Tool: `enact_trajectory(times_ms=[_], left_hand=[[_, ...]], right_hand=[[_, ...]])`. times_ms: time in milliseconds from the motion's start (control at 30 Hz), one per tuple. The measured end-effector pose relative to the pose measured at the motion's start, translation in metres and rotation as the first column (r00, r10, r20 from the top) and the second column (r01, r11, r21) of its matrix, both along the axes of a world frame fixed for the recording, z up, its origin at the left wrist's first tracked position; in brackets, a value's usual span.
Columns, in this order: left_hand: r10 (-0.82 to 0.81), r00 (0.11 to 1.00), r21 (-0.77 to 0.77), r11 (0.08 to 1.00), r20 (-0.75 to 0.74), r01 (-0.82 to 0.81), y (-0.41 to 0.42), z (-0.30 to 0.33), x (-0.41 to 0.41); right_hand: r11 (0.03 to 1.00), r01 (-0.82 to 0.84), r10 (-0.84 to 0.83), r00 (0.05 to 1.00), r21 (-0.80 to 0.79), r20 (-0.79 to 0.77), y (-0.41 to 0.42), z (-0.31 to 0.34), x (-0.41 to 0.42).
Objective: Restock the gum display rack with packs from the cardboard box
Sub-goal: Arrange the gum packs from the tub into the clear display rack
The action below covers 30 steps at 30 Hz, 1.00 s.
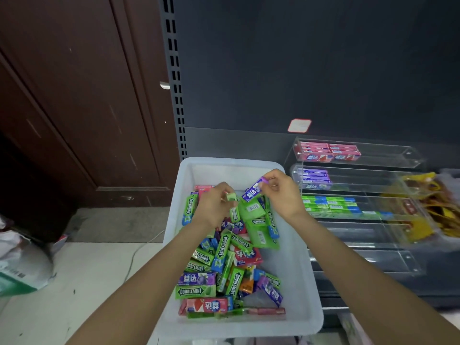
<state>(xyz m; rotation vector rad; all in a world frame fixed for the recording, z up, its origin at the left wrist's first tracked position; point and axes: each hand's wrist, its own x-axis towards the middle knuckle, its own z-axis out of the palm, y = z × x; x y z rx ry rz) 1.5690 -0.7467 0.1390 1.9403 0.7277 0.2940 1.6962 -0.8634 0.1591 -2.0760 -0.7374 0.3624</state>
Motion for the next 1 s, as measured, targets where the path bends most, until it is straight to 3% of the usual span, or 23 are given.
enact_trajectory(times_ms=[67,200,333,600,767,1000], left_hand=[[0.087,0.991,-0.085,0.993,0.100,-0.078,0.006,0.008,-0.003],[0.128,0.987,-0.240,0.965,0.098,-0.102,0.019,0.017,-0.007],[0.125,0.991,-0.199,0.974,0.052,-0.112,0.023,0.032,-0.003],[0.106,0.989,-0.311,0.948,0.107,-0.068,0.017,0.045,0.020],[0.093,0.992,-0.361,0.931,0.087,-0.056,0.017,0.054,0.027],[0.072,0.991,-0.280,0.959,0.117,-0.036,0.001,0.064,0.051]], right_hand=[[0.999,0.017,-0.016,1.000,0.029,-0.026,0.002,0.002,-0.001],[0.990,0.066,-0.054,0.994,0.127,-0.094,0.003,0.010,-0.004],[0.979,0.083,-0.053,0.985,0.186,-0.162,0.000,0.022,-0.006],[0.968,0.137,-0.090,0.972,0.212,-0.217,-0.006,0.037,0.004],[0.942,0.132,-0.038,0.955,0.308,-0.293,-0.005,0.043,0.012],[0.919,0.153,-0.034,0.948,0.362,-0.315,-0.024,0.046,0.027]])
